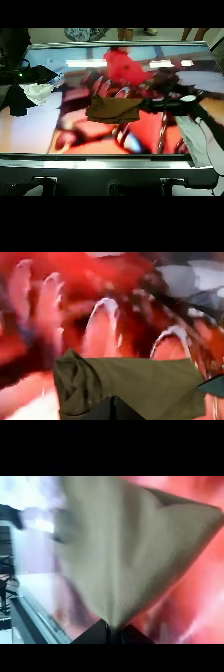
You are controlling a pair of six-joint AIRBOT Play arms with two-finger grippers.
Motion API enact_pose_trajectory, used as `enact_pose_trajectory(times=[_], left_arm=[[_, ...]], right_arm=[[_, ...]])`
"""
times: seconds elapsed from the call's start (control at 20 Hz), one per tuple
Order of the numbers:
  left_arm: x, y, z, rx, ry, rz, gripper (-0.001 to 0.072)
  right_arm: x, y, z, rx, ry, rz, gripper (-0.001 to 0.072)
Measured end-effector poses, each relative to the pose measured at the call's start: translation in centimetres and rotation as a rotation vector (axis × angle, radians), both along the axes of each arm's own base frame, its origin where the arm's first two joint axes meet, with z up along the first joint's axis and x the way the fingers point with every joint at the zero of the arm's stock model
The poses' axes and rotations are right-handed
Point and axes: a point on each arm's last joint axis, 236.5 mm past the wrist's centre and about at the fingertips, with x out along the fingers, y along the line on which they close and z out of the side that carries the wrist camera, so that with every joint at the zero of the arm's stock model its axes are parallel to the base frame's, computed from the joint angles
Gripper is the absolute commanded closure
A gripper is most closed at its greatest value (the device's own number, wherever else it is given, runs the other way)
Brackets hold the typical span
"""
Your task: Fold the shirts.
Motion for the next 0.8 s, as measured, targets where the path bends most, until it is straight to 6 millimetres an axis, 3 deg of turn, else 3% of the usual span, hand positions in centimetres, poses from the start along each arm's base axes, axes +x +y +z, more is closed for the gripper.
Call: enact_pose_trajectory(times=[0.05,0.2,0.4,0.6,0.8], left_arm=[[0.0,0.0,0.0,0.003,-0.003,-0.003,0.0675],[0.0,0.0,0.0,0.009,-0.008,-0.008,0.0675],[0.0,0.0,0.0,0.013,-0.012,-0.012,0.0675],[0.0,0.0,0.0,0.014,-0.013,-0.012,0.0674],[0.0,0.0,0.0,0.014,-0.013,-0.013,0.0674]], right_arm=[[0.6,-1.6,2.0,-0.015,-0.042,0.003,0.0667],[1.5,-8.9,7.2,-0.14,-0.11,-0.056,0.0667],[0.1,-19.0,13.1,-0.285,-0.148,-0.209,0.0667],[-2.7,-26.4,16.4,-0.358,-0.142,-0.359,0.0667],[-5.0,-31.3,18.0,-0.391,-0.125,-0.482,0.0667]])
